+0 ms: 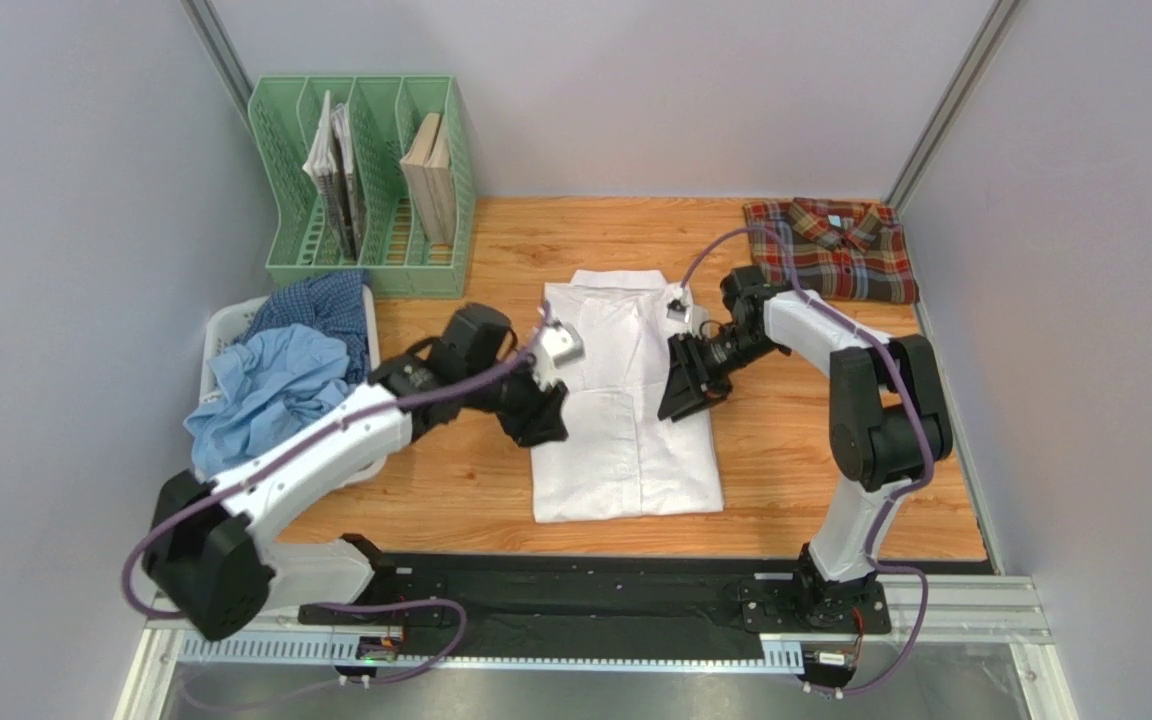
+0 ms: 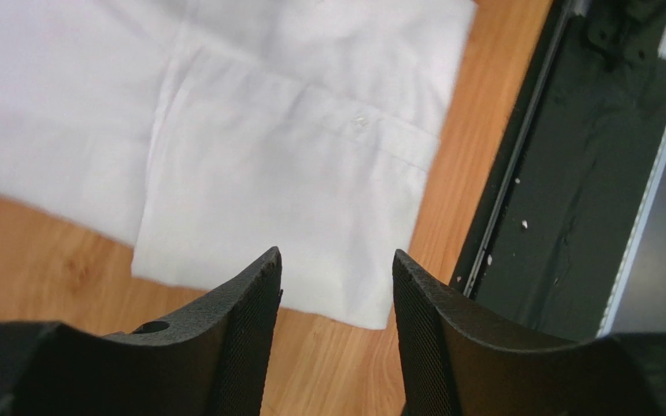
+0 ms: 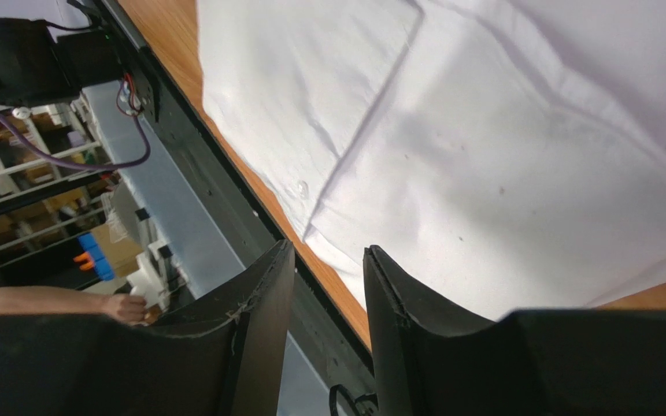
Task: Fold and stack the long sleeve shirts
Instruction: Fold the shirt
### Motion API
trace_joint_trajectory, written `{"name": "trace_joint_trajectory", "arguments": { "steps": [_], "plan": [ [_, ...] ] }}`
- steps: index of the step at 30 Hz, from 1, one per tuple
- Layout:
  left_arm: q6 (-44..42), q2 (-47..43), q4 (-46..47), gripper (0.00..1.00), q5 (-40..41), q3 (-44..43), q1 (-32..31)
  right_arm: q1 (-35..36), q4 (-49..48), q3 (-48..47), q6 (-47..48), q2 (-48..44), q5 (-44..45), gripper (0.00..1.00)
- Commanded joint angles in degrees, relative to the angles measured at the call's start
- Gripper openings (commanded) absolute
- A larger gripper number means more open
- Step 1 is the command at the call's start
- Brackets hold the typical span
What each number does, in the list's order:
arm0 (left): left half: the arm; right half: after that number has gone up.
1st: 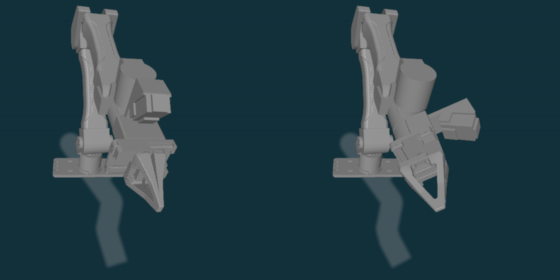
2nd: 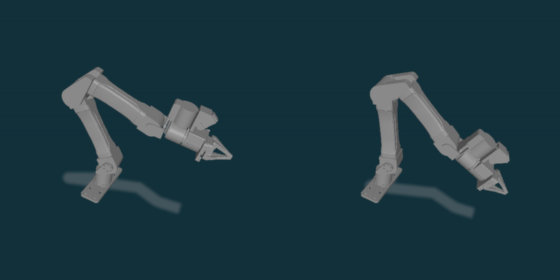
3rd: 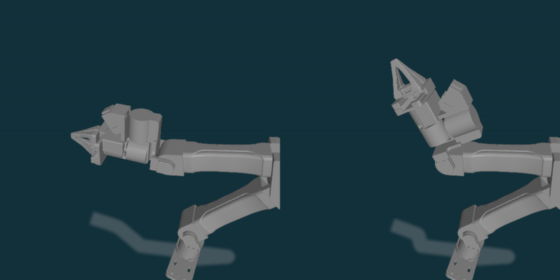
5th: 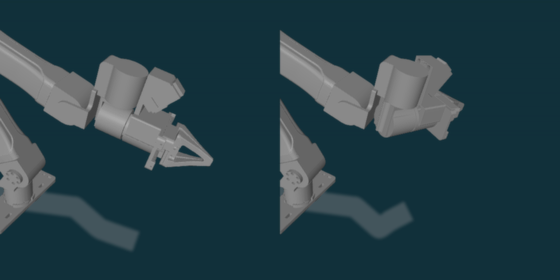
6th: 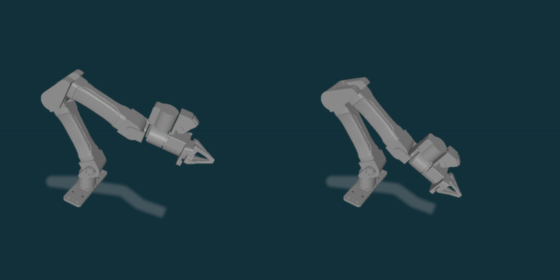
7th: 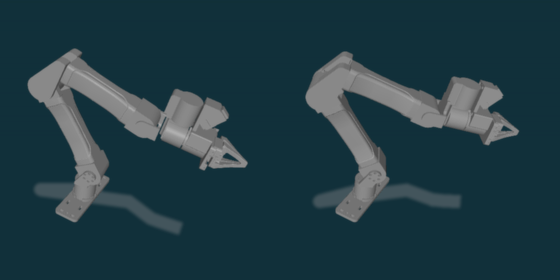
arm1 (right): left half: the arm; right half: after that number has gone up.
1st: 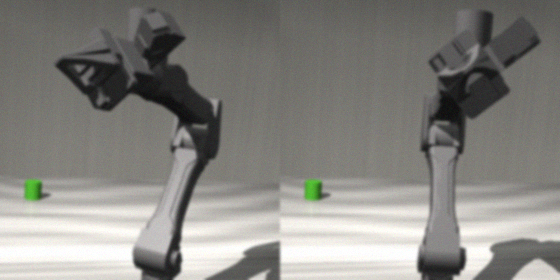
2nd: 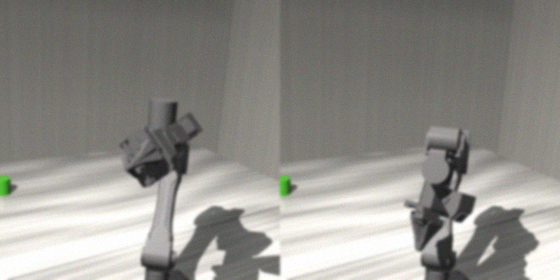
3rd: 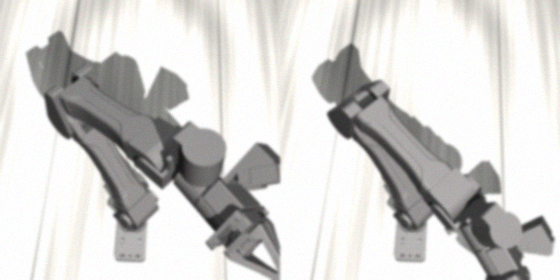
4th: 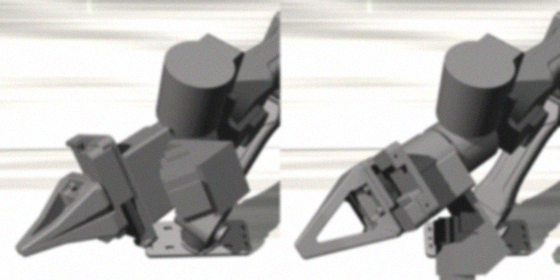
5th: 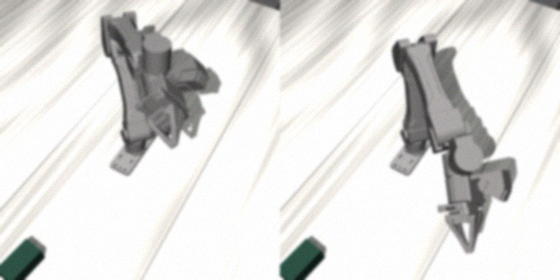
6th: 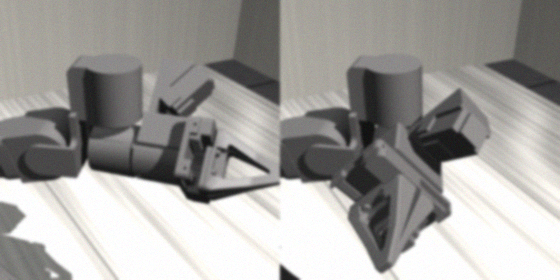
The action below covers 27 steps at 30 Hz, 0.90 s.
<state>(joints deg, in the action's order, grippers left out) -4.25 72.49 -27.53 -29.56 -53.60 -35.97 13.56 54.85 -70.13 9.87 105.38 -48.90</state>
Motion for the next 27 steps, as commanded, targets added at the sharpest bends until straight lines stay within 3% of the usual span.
{"name": "trace_joint_trajectory", "arguments": {
  "steps": [1,6,9,14,21,25,26,27],
  "plan": [
    [-21.75,-7.08,-4.13,0.57,24.6,4.9,-20.86,3.56,-4.75,-6.94,-1.78,-2.73,-1.81,0.39],
    [-23.7,-2.1,-1.13,0.58,38.87,6.76,-37.74,7.88,-7.65,-11.6,-1.43,5.51,-1.28,0.32],
    [-24.14,3.79,1.51,0.57,42.3,5.27,-41.89,8.41,-9.85,-14.07,-1.17,10.96,-0.41,0.29],
    [-25.71,12.05,4.94,0.56,44.33,4.29,-45.59,8.41,-10.9,-14.69,0.5,16.6,1.7,0.28],
    [-27.65,19.43,8.71,0.58,45.2,6.49,-46.04,8.41,-11.34,-12.76,1.65,18.63,5.05,0.26],
    [-27.65,19.71,10.56,0.38,47.75,7.72,-45.95,8.67,-11.34,-11.44,2.26,18.19,5.14,0.25],
    [-27.65,19.1,10.48,0.22,48.1,8.07,-45.95,8.85,-11.26,-11.26,2.52,17.76,5.22,0.25],
    [-27.48,17.61,9.52,0.14,48.37,7.99,-45.95,9.28,-11.26,-10.48,2.7,17.49,5.4,0.25]
  ]
}}
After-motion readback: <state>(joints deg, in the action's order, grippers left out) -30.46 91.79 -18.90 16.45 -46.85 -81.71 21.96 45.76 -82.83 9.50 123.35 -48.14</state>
